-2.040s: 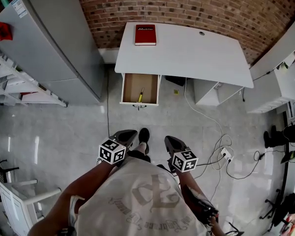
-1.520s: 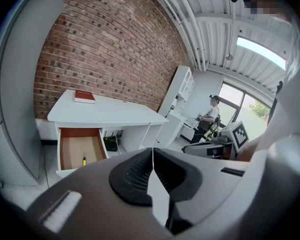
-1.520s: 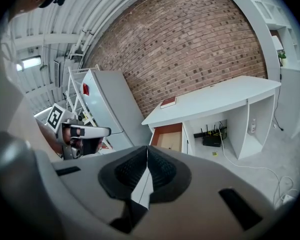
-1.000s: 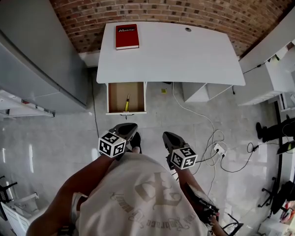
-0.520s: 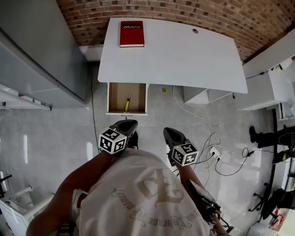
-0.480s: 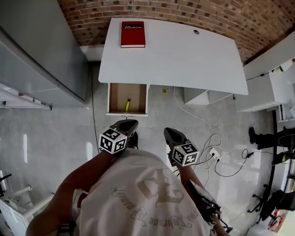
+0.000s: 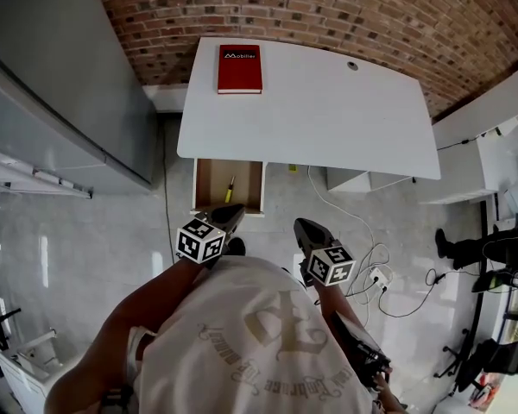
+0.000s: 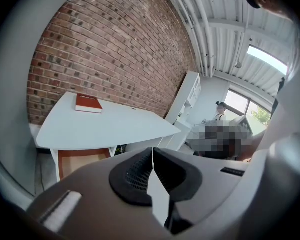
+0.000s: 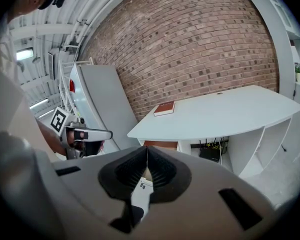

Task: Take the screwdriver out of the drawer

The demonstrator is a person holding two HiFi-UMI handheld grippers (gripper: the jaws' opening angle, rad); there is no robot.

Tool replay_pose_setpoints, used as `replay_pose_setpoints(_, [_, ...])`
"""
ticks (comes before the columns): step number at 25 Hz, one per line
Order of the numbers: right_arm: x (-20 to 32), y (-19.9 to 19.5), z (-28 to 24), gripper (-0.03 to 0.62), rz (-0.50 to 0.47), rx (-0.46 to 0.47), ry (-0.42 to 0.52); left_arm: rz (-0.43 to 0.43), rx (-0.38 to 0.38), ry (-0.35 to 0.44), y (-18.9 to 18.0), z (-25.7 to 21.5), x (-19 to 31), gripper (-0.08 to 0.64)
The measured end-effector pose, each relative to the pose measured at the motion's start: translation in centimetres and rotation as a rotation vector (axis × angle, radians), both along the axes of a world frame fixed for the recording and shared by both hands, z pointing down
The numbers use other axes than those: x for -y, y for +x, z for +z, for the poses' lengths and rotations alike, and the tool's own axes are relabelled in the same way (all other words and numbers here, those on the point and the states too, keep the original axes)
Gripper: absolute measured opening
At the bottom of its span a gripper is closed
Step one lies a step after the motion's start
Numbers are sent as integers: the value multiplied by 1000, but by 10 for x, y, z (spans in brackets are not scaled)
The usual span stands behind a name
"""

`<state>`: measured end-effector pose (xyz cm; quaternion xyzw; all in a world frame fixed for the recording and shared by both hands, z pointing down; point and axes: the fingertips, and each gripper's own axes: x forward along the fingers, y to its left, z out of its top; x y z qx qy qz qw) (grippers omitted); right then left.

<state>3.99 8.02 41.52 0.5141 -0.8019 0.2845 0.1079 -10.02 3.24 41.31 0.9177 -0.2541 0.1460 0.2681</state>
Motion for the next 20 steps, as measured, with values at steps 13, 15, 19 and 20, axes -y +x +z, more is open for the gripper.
replay_pose_setpoints(13, [34,-5,5,6,32,4,-25,-6,41,-47,-28,12,17,9])
replay_pose_setpoints(15, [36,-7,4,6,17,2,-29,-18,50,-65,-31,18,15,9])
replay_pose_setpoints(19, [37,-1,12,6,-10,7,-56,-58,58,-86,-27,30,15,9])
replay_pose_setpoints(20, [38,1,16,6,-19,9,-64,-72,58,-90,-26,32,14,9])
